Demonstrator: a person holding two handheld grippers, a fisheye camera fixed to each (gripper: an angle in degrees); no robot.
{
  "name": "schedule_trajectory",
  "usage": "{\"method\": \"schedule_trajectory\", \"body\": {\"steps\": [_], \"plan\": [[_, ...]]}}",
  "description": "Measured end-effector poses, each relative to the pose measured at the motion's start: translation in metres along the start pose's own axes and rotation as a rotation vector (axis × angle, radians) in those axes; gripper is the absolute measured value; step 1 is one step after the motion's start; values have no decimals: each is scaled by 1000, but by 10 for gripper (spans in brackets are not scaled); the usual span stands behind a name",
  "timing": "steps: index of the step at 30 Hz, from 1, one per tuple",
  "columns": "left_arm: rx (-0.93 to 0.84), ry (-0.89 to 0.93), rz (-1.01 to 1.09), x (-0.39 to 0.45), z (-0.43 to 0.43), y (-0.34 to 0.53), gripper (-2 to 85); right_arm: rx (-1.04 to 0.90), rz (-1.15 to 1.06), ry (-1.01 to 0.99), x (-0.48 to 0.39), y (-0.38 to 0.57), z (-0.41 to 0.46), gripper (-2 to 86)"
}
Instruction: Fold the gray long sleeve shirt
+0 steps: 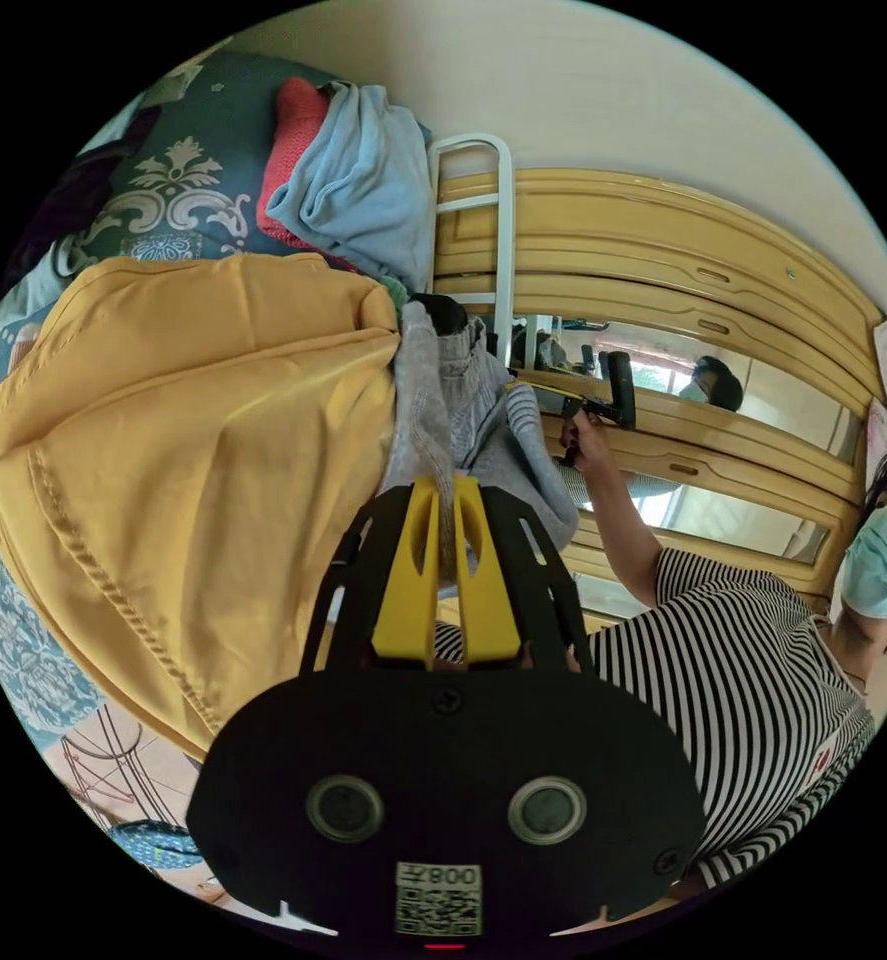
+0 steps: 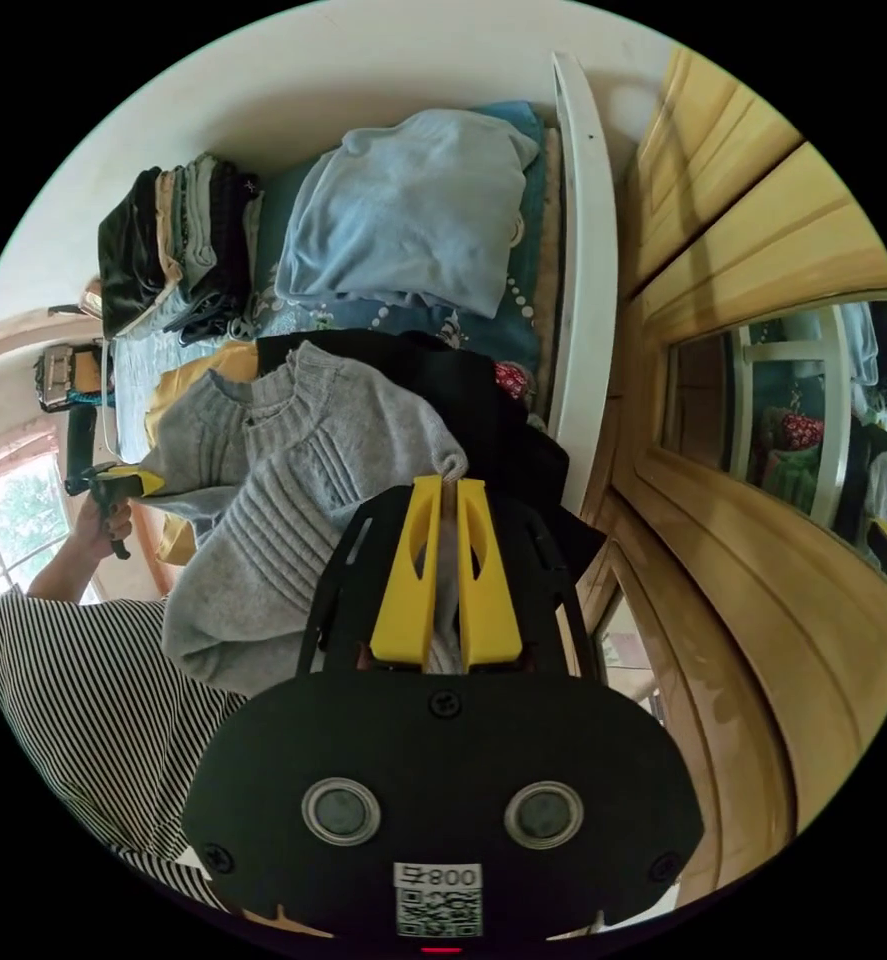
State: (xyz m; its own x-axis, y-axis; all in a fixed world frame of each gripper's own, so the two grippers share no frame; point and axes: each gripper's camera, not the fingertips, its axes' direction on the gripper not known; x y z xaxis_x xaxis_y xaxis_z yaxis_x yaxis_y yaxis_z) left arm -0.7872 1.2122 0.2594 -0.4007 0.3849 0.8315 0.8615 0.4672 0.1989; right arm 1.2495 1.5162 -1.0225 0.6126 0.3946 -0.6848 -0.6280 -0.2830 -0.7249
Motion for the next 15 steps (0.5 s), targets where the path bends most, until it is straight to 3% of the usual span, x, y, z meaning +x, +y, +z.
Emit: {"method": "schedule_trajectory", "body": {"steps": [10, 15], "plan": [[70, 197, 155, -73, -86, 199, 23, 225, -70, -38, -62, 106, -259, 19], [144, 367, 295, -106, -150, 324, 22, 460, -158, -105, -136, 192, -428, 18]]}}
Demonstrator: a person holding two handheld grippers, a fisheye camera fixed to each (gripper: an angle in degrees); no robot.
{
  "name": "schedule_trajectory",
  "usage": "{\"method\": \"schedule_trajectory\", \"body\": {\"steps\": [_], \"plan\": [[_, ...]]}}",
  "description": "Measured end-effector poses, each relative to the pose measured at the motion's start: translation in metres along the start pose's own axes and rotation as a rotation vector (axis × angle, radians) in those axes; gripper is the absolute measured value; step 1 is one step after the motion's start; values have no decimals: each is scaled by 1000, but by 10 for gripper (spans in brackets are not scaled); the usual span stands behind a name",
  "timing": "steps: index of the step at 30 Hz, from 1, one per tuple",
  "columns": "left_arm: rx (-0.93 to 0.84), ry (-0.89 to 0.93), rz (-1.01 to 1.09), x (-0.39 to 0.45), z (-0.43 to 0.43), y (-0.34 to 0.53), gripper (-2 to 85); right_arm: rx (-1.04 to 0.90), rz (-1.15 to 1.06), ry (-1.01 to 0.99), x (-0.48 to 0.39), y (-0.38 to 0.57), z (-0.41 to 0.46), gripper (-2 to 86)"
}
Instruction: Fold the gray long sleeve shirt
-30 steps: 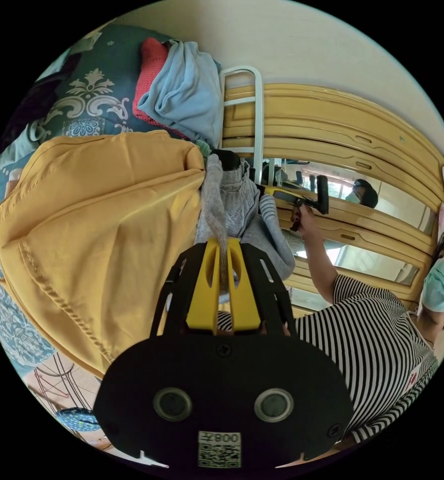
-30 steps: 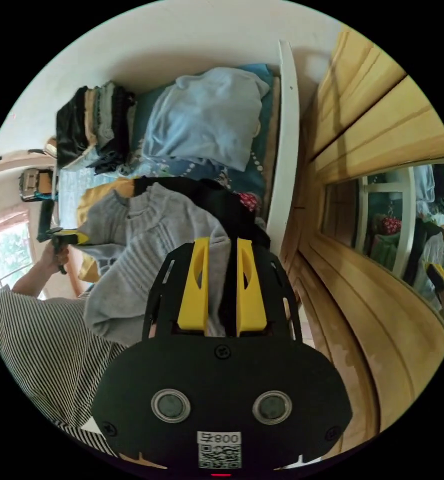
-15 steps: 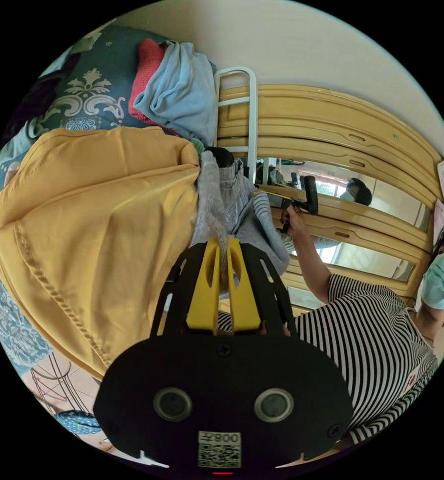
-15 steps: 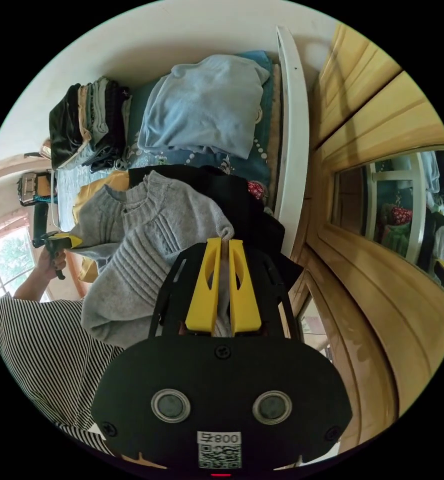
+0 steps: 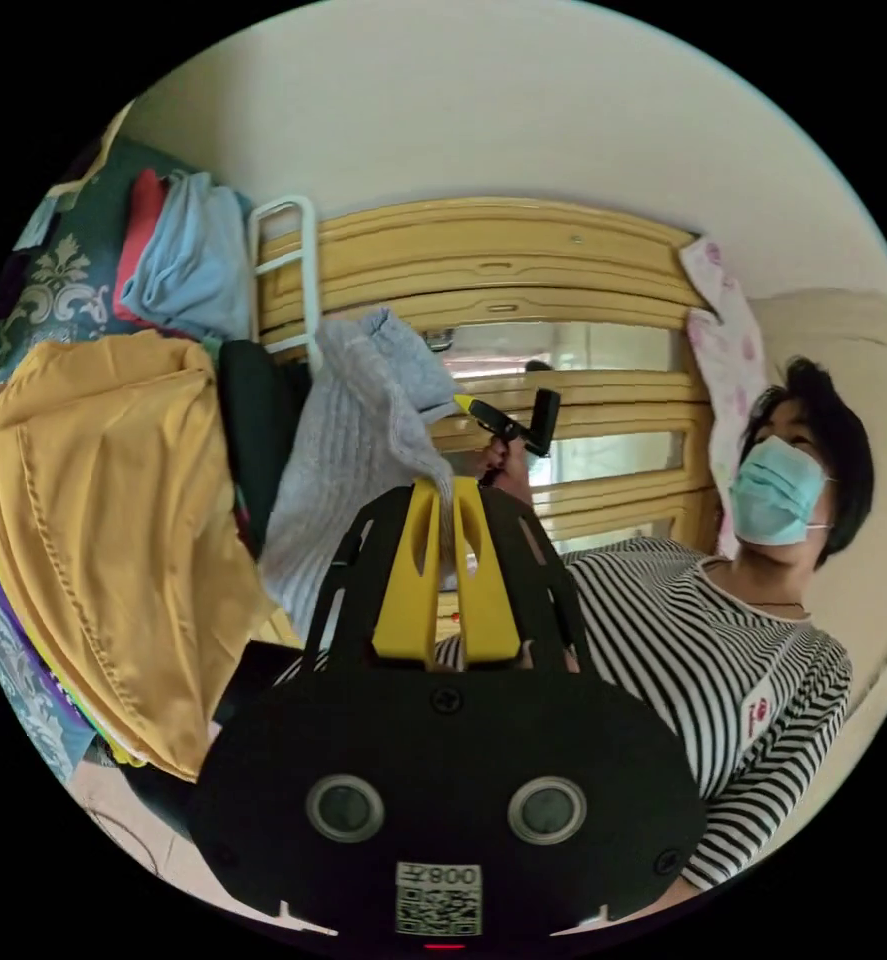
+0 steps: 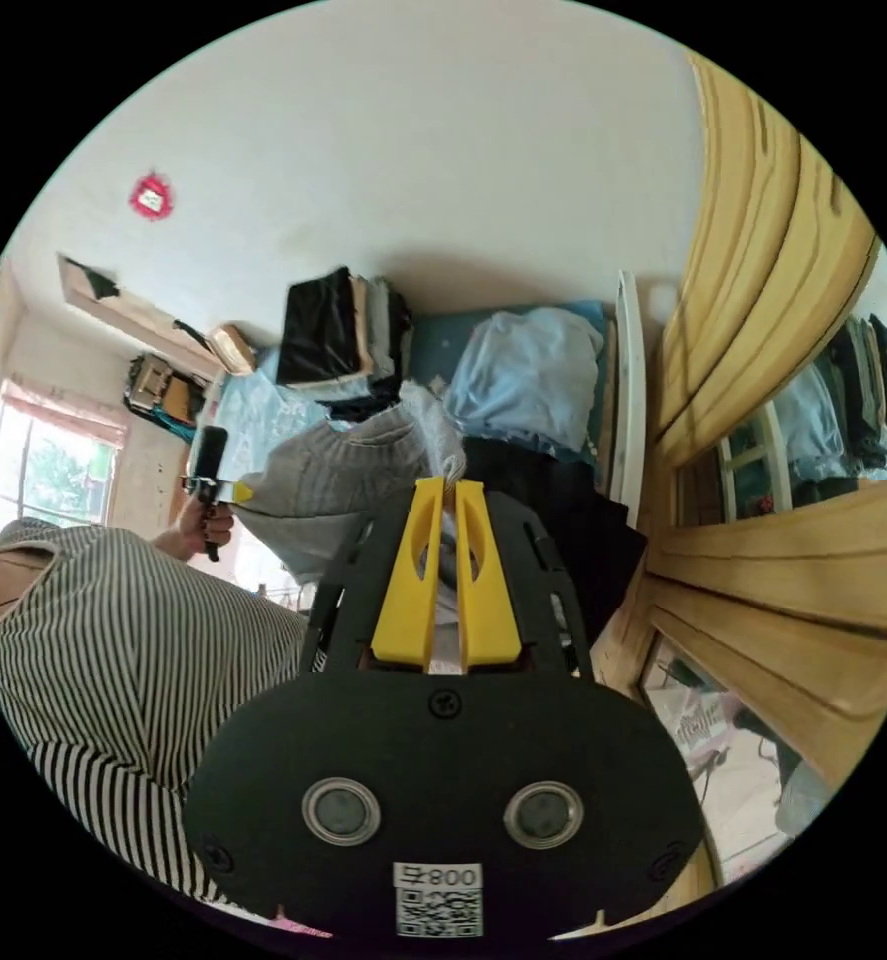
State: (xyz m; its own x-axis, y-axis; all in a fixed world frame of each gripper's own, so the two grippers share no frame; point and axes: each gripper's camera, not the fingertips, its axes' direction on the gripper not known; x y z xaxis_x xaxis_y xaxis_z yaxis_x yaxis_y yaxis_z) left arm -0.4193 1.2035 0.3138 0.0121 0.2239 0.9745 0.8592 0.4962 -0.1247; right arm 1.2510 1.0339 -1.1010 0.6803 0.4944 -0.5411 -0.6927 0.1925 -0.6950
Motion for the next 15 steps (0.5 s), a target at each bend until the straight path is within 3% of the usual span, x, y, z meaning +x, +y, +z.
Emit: {"method": "schedule_trajectory", "body": {"steps": [5, 15], "plan": [[205, 200, 192, 50, -130, 159, 21, 304, -158, -96, -125, 0, -170, 16], [564, 111, 795, 217, -410, 502, 21, 739, -726, -210, -456, -29, -457, 15]]}}
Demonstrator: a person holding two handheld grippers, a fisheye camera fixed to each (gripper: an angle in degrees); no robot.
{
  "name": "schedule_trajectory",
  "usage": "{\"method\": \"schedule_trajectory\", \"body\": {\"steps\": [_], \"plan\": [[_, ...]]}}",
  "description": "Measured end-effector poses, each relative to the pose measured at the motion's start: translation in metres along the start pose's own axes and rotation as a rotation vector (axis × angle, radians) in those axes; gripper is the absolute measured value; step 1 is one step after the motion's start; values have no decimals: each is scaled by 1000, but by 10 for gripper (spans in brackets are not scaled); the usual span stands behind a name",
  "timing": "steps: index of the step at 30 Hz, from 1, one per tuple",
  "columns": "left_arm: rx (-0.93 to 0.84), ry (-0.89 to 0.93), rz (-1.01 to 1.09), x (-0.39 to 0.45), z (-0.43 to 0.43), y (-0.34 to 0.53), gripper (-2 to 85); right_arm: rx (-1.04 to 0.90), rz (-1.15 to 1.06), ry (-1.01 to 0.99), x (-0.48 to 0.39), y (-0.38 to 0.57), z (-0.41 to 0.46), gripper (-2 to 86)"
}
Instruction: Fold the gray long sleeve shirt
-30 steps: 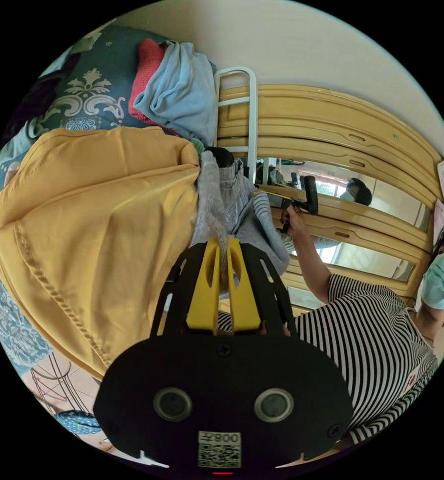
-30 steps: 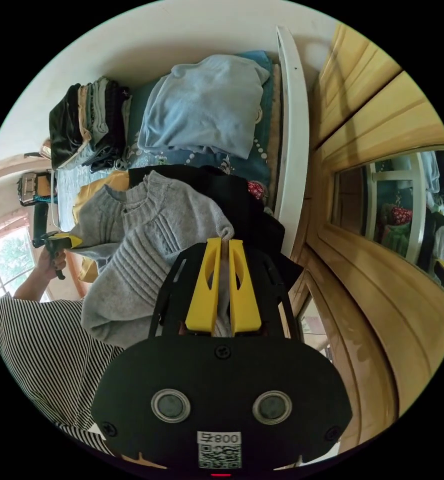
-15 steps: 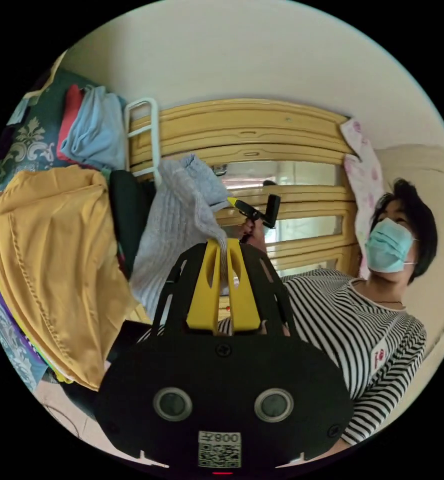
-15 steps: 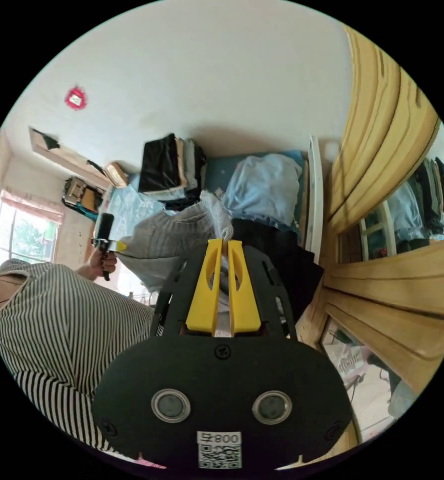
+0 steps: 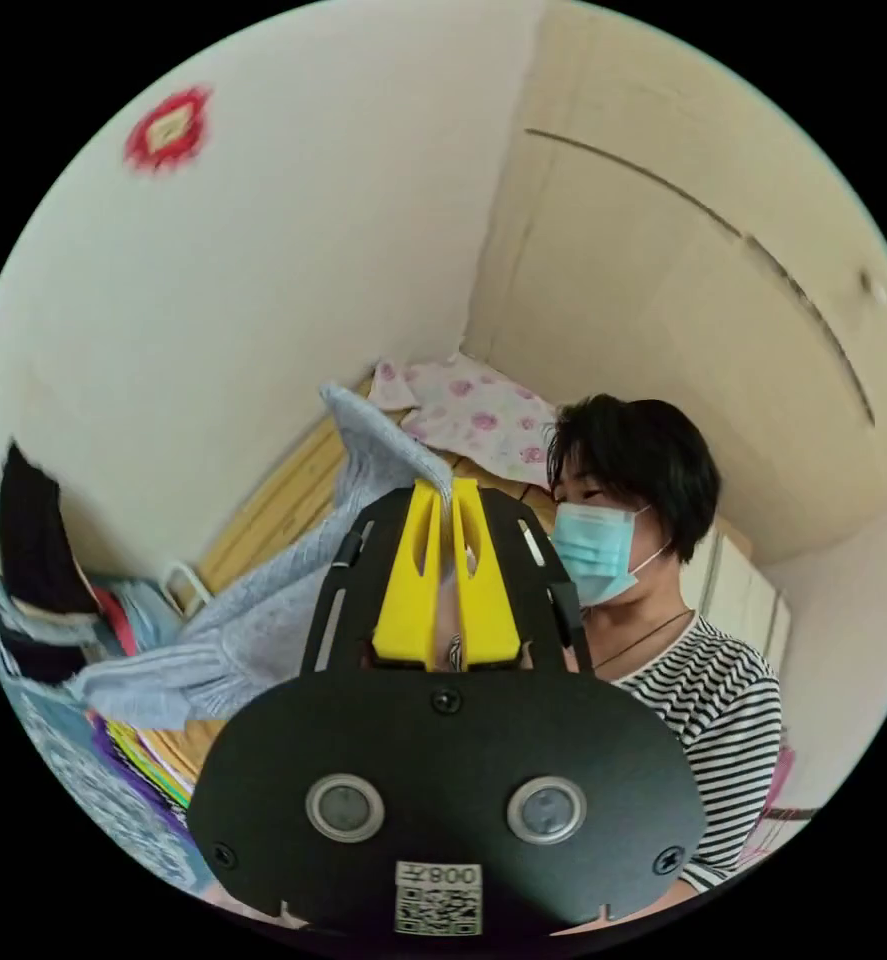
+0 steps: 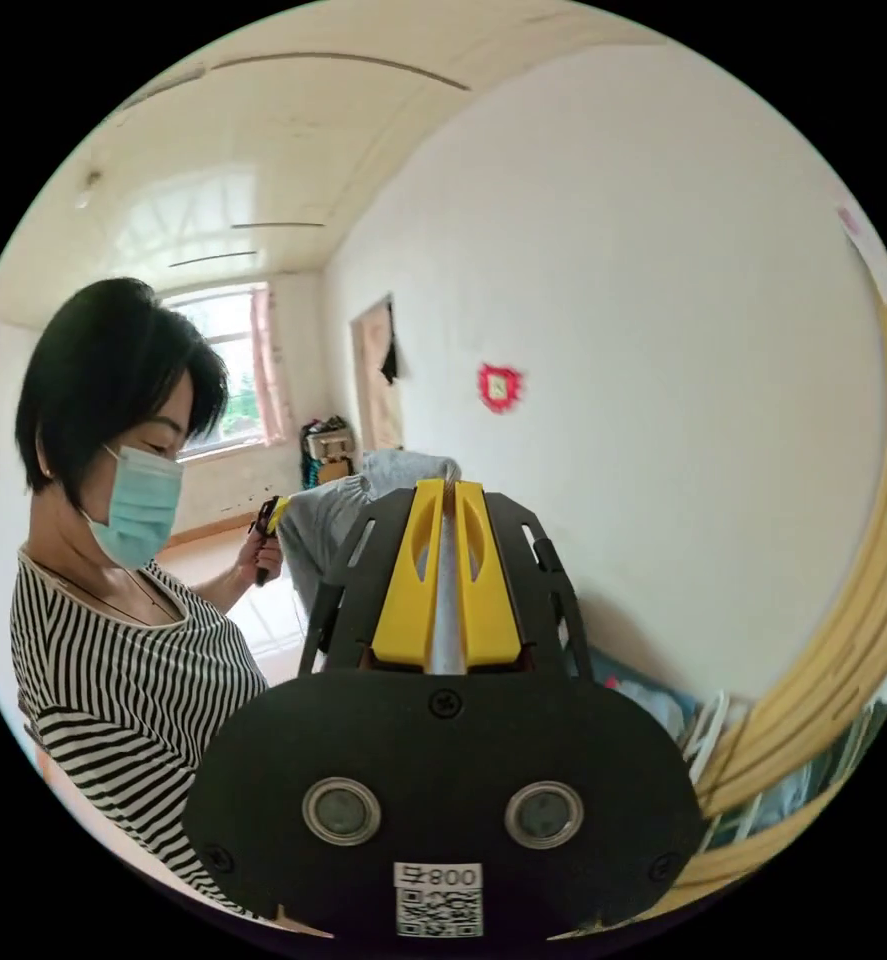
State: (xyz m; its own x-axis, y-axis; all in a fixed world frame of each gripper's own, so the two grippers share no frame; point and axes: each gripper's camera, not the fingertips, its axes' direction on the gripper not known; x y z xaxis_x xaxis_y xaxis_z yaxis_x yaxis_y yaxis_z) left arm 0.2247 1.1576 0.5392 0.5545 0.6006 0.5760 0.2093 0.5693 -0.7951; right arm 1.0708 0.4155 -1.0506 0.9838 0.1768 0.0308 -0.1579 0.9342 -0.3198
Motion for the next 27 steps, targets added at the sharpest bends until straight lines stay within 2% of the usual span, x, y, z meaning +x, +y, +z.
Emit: {"method": "schedule_trajectory", "body": {"steps": [5, 6, 8, 11, 17, 23, 27], "plan": [[137, -253, 296, 191, -179, -2, 22, 88, -137, -170, -63, -141, 23, 15], [147, -296, 322, 211, -197, 0, 22, 83, -159, -188, -75, -173, 36, 15], [156, -500, 382, 281, -262, 11, 21, 58, -174, -238, -89, -216, 62, 15], [193, -671, 419, 348, -338, 31, 21, 15, -175, -368, -104, -279, 115, 15], [204, -1023, 407, 435, -463, 80, 24, -60, -141, -628, -128, -381, 230, 15], [288, -1184, 319, 475, -578, 136, 25, -192, -173, -799, -169, -461, 339, 16], [338, -1212, 262, 482, -648, 164, 25, -274, -180, -859, -197, -519, 411, 16]]}}
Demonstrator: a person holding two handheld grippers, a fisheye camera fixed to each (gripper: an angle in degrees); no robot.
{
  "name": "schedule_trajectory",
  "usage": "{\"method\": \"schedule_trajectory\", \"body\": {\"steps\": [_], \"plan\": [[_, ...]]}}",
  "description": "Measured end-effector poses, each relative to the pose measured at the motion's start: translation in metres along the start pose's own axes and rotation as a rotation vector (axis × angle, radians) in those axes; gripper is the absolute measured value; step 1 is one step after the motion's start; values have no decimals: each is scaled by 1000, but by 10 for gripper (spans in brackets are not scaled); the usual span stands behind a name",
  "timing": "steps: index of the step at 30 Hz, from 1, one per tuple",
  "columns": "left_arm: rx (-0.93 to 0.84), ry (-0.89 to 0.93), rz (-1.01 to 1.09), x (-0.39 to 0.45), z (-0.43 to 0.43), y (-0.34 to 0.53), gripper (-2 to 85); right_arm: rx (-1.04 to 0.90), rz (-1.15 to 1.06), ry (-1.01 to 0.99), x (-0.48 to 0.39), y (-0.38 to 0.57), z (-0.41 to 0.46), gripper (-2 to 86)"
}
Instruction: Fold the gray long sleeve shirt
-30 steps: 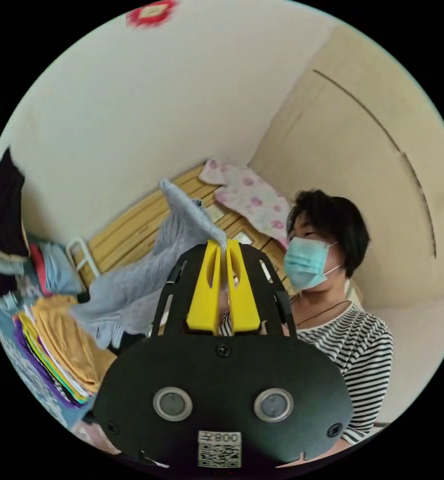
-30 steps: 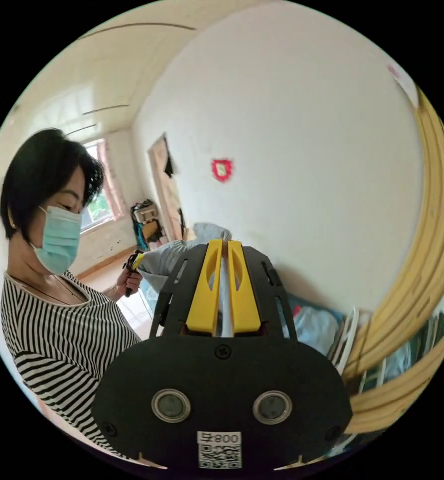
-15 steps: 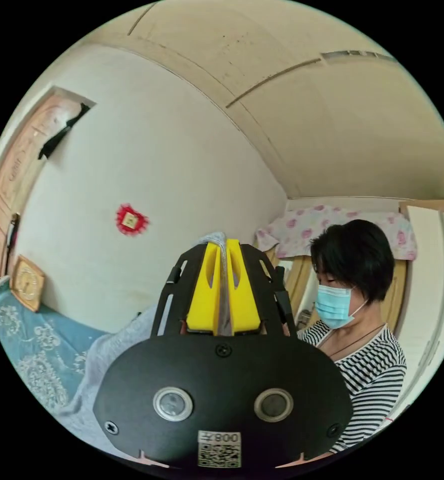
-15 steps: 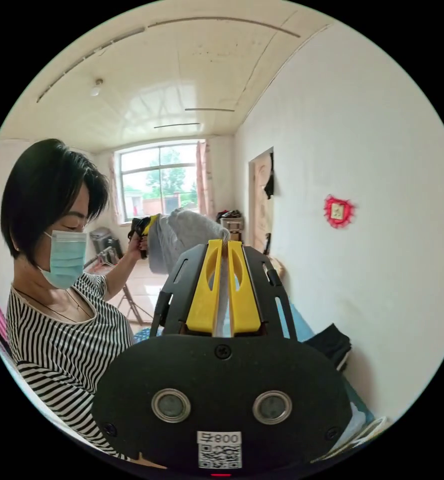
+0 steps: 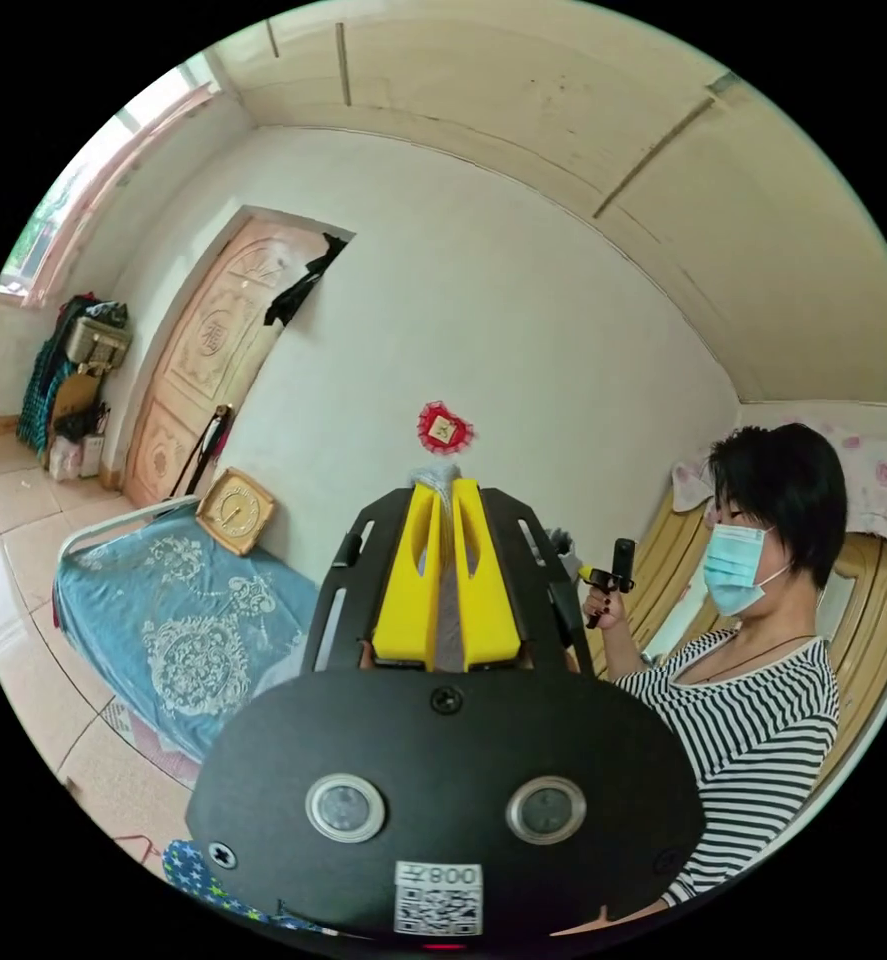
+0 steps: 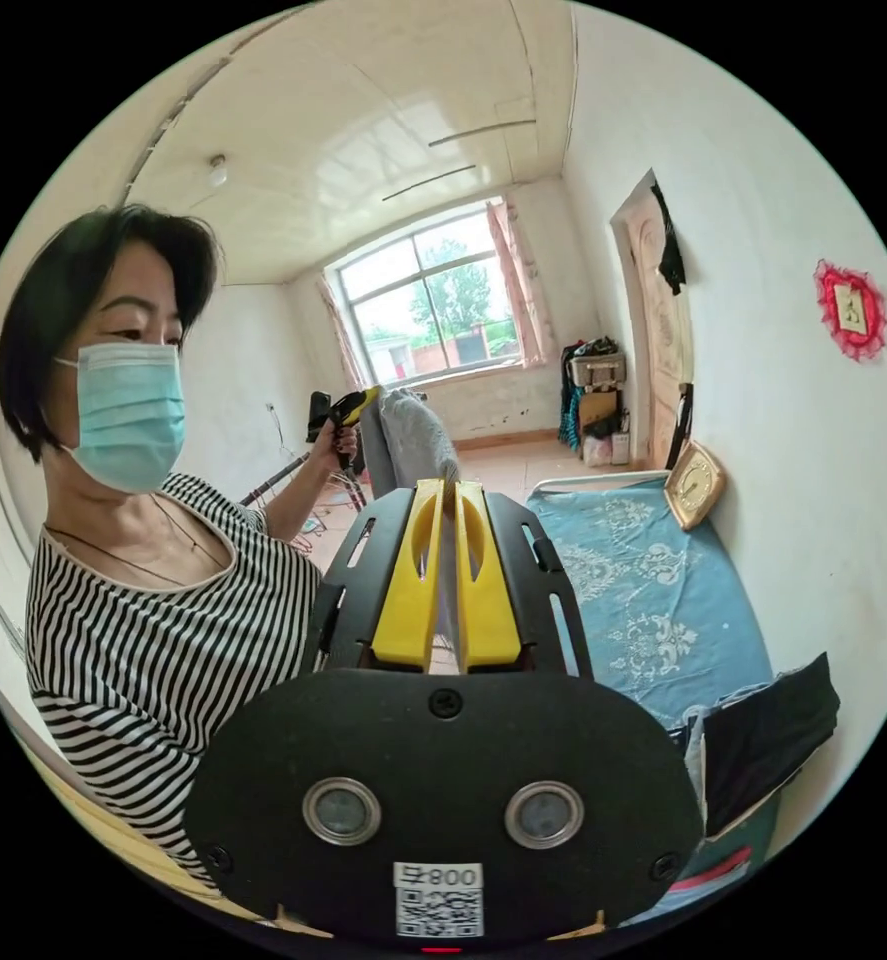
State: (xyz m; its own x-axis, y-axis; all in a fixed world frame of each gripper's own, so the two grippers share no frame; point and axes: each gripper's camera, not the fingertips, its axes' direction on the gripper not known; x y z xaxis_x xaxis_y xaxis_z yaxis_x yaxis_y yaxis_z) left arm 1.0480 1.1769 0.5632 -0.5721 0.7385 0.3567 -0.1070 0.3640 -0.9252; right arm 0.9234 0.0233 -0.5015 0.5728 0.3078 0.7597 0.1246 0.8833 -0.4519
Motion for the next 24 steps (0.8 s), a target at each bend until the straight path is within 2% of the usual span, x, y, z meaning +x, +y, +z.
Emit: {"method": "schedule_trajectory", "body": {"steps": [8, 14, 24], "plan": [[-27, 61, -60, -153, -46, 15, 24, -54, 65, -45, 52, -137, 103, 16], [-65, 78, -53, -245, -46, 1, 23, -65, 119, -82, 86, -236, 193, 17], [-31, 21, -44, -331, -3, -9, 23, -37, 134, -180, 164, -363, 327, 18]]}}
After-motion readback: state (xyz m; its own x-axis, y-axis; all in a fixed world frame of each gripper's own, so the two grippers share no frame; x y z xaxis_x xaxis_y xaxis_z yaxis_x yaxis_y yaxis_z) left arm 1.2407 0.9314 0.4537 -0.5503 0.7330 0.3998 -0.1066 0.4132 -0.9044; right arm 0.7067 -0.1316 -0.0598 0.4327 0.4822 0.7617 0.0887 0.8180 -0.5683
